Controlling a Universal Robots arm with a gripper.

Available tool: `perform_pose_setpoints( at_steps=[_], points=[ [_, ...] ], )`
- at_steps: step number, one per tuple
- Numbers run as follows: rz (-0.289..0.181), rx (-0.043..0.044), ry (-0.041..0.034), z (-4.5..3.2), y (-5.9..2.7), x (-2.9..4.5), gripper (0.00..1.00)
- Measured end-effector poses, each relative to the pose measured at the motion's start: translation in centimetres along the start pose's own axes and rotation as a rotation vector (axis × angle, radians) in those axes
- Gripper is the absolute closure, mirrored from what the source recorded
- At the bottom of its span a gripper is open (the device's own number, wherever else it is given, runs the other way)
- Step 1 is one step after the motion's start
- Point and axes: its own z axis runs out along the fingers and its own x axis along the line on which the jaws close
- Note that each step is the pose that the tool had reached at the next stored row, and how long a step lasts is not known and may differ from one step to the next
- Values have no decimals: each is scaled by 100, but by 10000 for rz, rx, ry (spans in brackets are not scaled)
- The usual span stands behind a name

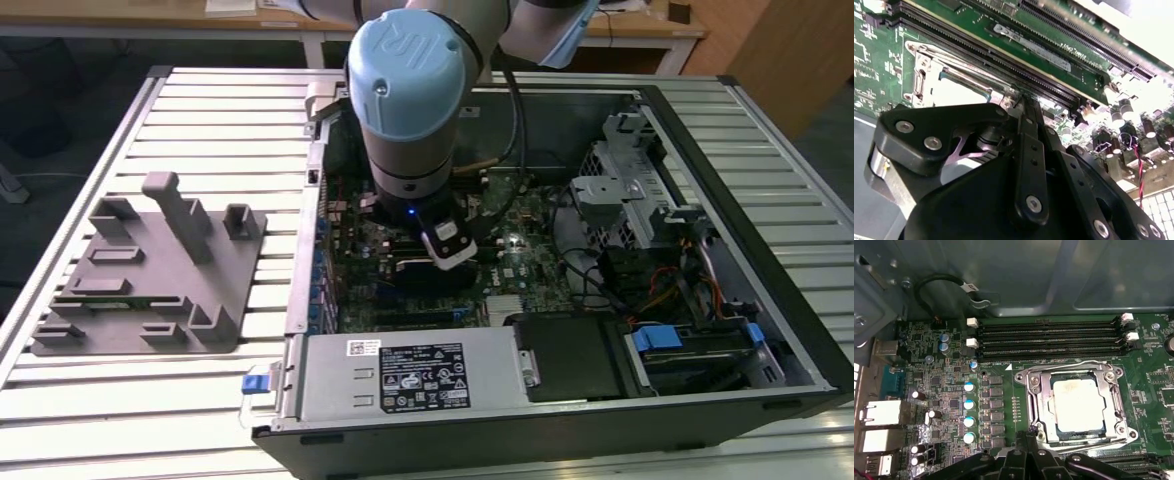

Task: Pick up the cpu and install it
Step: 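Install the second cpu locking lever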

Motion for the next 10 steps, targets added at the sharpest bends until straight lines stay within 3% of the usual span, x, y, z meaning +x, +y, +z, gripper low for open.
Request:
perform_pose_setpoints(
  at_steps=[3,10],
  points=[
    [0,-5,-3,-26,10,-1,89],
    [-1,38,-3,-179,62,-11,89]
  ],
)
